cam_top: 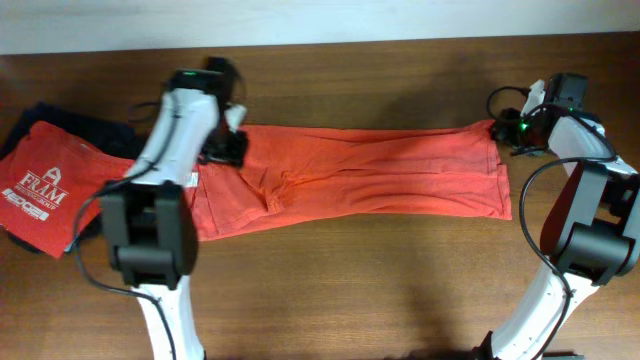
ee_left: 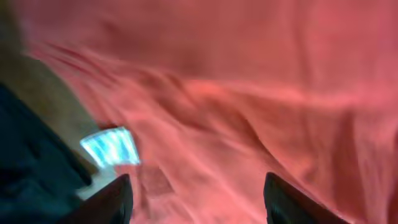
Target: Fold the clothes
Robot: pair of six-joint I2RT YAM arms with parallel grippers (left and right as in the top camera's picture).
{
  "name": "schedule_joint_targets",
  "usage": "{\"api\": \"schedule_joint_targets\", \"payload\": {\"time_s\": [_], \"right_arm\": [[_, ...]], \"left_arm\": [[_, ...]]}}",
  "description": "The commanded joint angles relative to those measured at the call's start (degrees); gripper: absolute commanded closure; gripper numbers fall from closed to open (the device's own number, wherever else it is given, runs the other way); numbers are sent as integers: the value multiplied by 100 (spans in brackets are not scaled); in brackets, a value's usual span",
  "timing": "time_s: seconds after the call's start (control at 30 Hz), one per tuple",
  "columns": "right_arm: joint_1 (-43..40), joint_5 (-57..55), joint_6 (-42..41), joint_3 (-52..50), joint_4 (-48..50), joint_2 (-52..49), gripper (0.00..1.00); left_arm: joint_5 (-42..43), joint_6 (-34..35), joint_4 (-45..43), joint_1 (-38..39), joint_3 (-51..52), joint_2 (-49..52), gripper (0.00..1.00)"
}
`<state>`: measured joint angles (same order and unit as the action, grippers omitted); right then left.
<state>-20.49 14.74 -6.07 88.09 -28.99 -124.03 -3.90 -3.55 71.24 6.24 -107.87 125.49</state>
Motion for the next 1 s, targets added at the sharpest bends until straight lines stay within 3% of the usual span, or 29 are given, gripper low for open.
{"api": "schedule_joint_targets", "payload": {"time_s": [0.0, 0.27, 0.4, 0.47, 0.53, 0.7, 0.8, 0.83, 0.87, 0.97], "right_arm": [[-22, -17, -22, -7, -164, -11, 38], [-22, -17, -20, -2, -234, -9, 37], [-22, -17, -22, -2, -236, -9, 37], [-22, -17, -22, -2, -238, -9, 37], [-22, -17, -20, -2, -236, -9, 37], [-26, -17, -17, -2, -229, 2, 38], [-28, -13, -17, 0, -210, 37, 55], [-28, 0, -17, 15, -208, 46, 72], [-26, 7, -20, 22, -208, 46, 76], [-26, 4, -17, 22, -212, 44, 70]], "left_arm": [[1233, 164, -291, -608, -92, 149, 37], [1228, 140, -186, -901, -92, 800, 44], [1182, 138, -341, -907, -92, 1091, 58], [1185, 140, -358, -907, -92, 1134, 75], [1185, 138, -352, -907, -94, 1132, 84], [1143, 31, -212, -918, -94, 1132, 87], [1005, 24, -149, -944, -94, 1132, 87], [909, 26, -105, -968, -94, 1132, 87], [881, 7, -72, -979, -94, 1132, 87], [841, 2, -26, -1027, -94, 1132, 88]]}}
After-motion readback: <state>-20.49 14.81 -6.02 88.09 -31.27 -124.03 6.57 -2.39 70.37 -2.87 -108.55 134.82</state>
